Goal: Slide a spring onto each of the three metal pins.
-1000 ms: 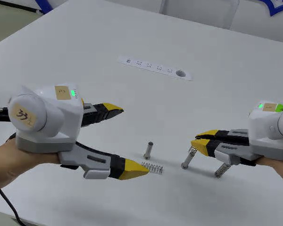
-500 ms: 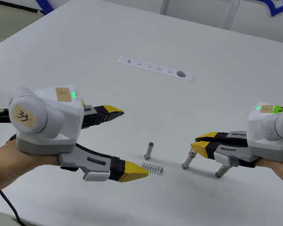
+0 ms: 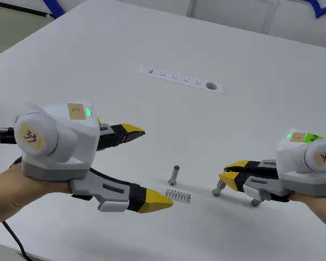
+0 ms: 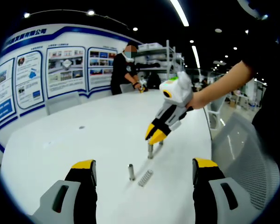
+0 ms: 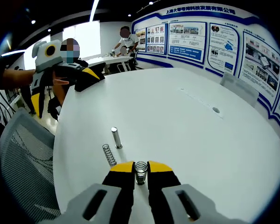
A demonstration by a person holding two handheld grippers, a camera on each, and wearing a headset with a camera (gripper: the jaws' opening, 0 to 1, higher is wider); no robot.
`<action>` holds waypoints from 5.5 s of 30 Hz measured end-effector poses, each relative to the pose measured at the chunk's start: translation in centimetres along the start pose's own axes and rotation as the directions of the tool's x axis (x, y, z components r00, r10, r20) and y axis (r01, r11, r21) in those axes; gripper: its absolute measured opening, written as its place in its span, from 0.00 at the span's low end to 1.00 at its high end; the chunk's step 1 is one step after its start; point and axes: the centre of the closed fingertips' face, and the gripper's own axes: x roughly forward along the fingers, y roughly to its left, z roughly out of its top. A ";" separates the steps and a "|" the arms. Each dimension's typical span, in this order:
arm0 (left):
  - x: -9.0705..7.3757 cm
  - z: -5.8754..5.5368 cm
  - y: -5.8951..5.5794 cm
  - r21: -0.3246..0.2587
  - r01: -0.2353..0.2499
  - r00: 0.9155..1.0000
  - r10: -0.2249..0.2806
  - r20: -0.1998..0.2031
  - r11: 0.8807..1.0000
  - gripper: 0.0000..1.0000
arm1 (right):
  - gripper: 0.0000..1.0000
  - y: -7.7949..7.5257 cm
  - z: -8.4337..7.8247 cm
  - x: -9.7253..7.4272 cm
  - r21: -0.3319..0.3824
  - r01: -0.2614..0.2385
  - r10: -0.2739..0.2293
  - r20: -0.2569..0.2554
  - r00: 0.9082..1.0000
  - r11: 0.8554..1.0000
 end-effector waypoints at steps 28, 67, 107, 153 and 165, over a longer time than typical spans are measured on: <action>-0.1 -0.3 -0.2 -0.002 0.008 1.000 -0.008 -0.015 1.000 0.86 | 0.12 -0.2 -1.6 1.5 0.060 0.012 -0.011 -0.005 1.000 0.998; -0.5 -1.0 -0.2 0.001 0.030 1.000 -0.030 -0.001 1.000 0.85 | 0.21 6.4 1.9 3.1 -0.073 -0.102 0.101 -0.011 0.995 0.992; -1.8 -3.0 0.0 -0.031 0.015 0.999 -0.016 -0.033 0.999 0.84 | 0.14 7.3 -2.7 6.6 -0.125 -0.185 0.158 -0.197 0.967 0.975; 0.7 -0.5 -4.6 0.108 0.155 0.987 -0.148 -0.068 0.982 0.33 | 0.11 13.2 5.2 -3.2 -0.448 -0.318 0.279 -0.152 0.948 0.835; 0.9 -0.5 -6.2 0.123 0.219 0.973 -0.208 -0.095 0.968 0.15 | 0.11 13.9 5.6 -3.9 -0.482 -0.328 0.296 -0.143 0.944 0.813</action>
